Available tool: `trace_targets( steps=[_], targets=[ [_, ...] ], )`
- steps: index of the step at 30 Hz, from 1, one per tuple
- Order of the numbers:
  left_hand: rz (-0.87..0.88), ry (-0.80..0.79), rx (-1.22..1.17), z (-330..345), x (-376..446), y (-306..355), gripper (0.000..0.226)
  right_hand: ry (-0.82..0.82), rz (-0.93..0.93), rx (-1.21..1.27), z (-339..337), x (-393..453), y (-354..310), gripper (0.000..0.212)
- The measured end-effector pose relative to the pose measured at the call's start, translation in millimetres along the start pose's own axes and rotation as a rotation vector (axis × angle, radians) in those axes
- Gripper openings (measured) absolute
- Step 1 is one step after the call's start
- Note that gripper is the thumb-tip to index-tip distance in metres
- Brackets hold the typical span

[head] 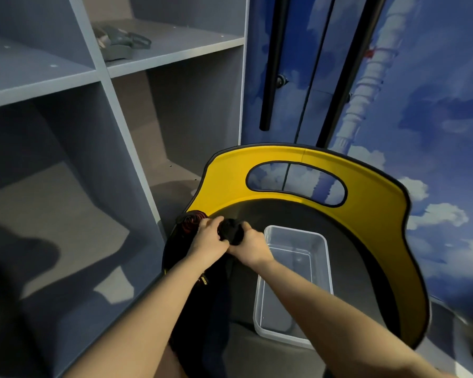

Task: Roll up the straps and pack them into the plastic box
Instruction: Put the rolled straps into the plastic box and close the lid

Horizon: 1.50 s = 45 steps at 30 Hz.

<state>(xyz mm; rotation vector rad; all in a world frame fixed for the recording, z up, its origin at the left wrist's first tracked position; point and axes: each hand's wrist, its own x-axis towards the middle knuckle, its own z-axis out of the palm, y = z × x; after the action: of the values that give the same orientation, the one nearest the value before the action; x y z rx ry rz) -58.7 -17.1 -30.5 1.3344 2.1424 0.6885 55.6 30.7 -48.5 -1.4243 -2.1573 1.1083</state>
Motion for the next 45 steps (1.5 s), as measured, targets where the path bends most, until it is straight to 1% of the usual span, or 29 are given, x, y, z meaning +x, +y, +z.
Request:
trace_targets(
  steps=[5, 9, 13, 17, 21, 25, 29, 32, 35, 37, 38, 40, 42, 45],
  targets=[
    [0.116, 0.020, -0.025, -1, -2, 39, 0.062, 0.103, -0.074, -0.010, -44, -11, 5, 0.052],
    [0.179, -0.004, -0.082, 11, -6, 66, 0.060, 0.153, -0.065, -0.021, -76, -22, 17, 0.053],
    [0.212, -0.068, -0.107, 31, -9, 85, 0.061, 0.162, -0.016, -0.087, -97, -34, 35, 0.055],
    [0.209, -0.145, -0.111, 52, -10, 92, 0.062, 0.146, 0.042, -0.111, -105, -41, 55, 0.056],
    [0.170, -0.209, -0.102, 70, -9, 88, 0.064, 0.102, 0.087, -0.127, -102, -46, 71, 0.052],
    [0.153, -0.240, -0.096, 85, -6, 82, 0.063, 0.067, 0.142, -0.152, -92, -43, 84, 0.061],
    [0.088, -0.319, -0.092, 96, -6, 80, 0.064, 0.066, 0.187, -0.150, -86, -37, 92, 0.059],
    [0.092, -0.364, -0.082, 97, -9, 77, 0.062, 0.063, 0.212, -0.160, -86, -36, 95, 0.061],
    [0.075, -0.339, -0.096, 91, -7, 69, 0.062, 0.097, 0.159, -0.154, -89, -38, 88, 0.074],
    [0.081, -0.309, -0.155, 84, -8, 64, 0.059, 0.152, 0.094, -0.146, -90, -40, 78, 0.086],
    [0.093, -0.287, -0.190, 80, -8, 63, 0.058, 0.183, 0.052, -0.159, -90, -40, 73, 0.089],
    [0.134, -0.218, -0.212, 69, -10, 61, 0.054, 0.205, -0.045, -0.214, -87, -39, 62, 0.087],
    [0.187, -0.131, -0.162, 56, -12, 57, 0.049, 0.146, -0.129, -0.236, -81, -36, 50, 0.079],
    [0.225, -0.008, -0.081, 33, -13, 40, 0.040, 0.017, -0.187, -0.240, -63, -33, 30, 0.074]
  ],
)
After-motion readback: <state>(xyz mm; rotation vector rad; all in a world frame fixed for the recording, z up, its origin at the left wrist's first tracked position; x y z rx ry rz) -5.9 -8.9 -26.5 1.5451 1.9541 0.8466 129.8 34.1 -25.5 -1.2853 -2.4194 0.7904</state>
